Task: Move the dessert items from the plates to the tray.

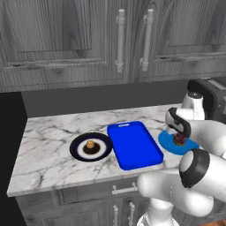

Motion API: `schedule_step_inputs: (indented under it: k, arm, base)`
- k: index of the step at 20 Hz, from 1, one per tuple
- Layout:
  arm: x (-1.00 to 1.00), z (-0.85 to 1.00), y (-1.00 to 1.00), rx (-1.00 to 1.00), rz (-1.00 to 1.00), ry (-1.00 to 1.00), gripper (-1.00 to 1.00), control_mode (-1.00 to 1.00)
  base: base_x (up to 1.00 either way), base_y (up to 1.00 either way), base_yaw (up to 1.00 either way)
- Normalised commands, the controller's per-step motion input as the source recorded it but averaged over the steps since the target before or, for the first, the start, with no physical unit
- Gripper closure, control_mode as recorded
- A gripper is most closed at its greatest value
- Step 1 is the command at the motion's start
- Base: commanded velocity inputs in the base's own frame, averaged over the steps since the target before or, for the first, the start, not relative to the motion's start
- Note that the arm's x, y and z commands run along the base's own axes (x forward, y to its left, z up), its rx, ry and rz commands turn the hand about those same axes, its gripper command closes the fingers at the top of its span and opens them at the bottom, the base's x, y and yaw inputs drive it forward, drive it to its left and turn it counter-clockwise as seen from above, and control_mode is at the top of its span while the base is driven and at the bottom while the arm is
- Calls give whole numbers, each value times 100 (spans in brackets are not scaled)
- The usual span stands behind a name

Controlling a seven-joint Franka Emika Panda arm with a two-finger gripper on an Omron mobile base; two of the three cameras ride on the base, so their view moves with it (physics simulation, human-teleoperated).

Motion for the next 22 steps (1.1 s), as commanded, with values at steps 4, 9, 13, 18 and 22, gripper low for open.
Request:
schedule_step_inputs:
  k: [4,9,13,18,22]
  arm:
    - [25,0,-5,0,0,0,-100,-100]
    - [15,-14,-4,1,-1,0,-100,-100]
    - [1,-24,-22,2,-4,0,-100,-100]
    - [0,-13,-6,0,-7,0,-100,-100]
    - [0,0,0,0,-8,0,-100,-100]
  base:
    - [0,0,0]
    - [0,0,0]
    - [0,0,0]
    - [0,0,0]
    - [0,0,0]
